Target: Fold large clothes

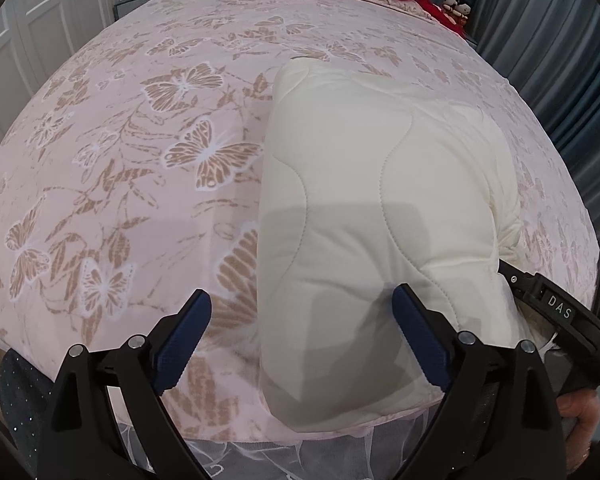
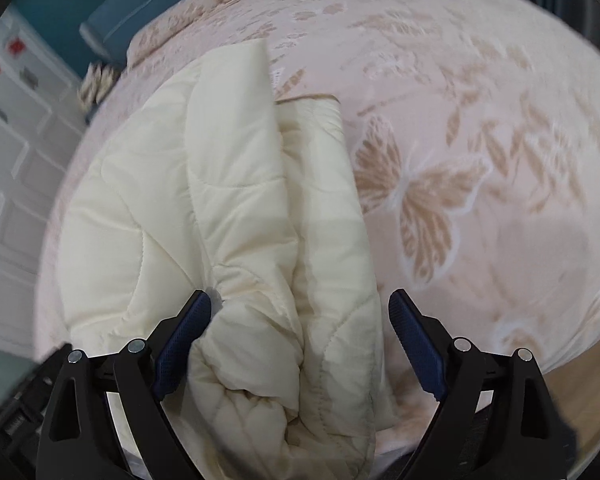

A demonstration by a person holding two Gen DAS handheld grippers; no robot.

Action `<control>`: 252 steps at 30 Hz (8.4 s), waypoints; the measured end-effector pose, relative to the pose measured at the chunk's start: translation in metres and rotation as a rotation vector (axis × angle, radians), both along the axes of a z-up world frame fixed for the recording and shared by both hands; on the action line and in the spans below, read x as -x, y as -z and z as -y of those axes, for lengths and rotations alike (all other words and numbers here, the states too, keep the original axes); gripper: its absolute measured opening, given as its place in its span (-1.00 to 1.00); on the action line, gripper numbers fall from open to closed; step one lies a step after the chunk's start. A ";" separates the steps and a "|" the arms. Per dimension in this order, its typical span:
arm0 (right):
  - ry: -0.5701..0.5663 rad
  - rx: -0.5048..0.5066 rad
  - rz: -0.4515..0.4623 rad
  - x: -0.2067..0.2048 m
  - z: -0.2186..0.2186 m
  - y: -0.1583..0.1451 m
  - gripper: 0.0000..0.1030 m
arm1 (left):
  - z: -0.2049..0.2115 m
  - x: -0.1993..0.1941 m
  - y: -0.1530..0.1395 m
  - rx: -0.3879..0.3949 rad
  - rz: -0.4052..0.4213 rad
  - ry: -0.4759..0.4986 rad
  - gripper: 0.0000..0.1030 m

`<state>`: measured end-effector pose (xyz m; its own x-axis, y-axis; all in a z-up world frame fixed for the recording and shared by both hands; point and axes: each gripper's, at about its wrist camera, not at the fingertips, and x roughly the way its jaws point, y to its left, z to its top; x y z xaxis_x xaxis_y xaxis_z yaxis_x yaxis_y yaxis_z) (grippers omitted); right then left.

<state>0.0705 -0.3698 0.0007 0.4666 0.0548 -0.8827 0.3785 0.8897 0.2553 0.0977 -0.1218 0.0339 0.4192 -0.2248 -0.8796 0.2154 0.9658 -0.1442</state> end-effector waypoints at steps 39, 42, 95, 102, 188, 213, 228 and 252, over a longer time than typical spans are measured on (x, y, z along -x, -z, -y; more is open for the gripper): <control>-0.200 0.234 -0.164 -0.059 -0.053 -0.022 -0.16 | 0.028 -0.054 0.004 0.085 -0.150 0.114 0.13; -0.196 0.247 -0.141 -0.055 -0.057 -0.033 -0.25 | 0.023 -0.052 -0.007 0.097 -0.131 0.128 0.02; -0.329 0.332 0.046 -0.118 -0.225 -0.078 -0.39 | -0.141 -0.088 -0.068 0.050 0.132 0.018 0.00; -0.322 0.298 0.016 -0.126 -0.222 -0.055 -0.39 | -0.142 -0.109 -0.029 0.035 0.065 -0.014 0.09; -0.290 0.233 0.101 -0.064 -0.193 -0.082 -0.22 | -0.122 -0.084 -0.030 -0.148 0.139 -0.036 0.31; -0.284 0.318 0.080 -0.019 -0.203 -0.070 -0.29 | -0.105 -0.029 -0.031 -0.272 0.157 -0.107 0.31; -0.250 0.305 0.110 0.011 -0.202 -0.076 -0.24 | -0.102 -0.003 -0.035 -0.279 0.189 -0.136 0.31; -0.221 0.300 0.114 0.032 -0.201 -0.065 -0.21 | -0.095 0.026 -0.024 -0.251 0.191 -0.145 0.32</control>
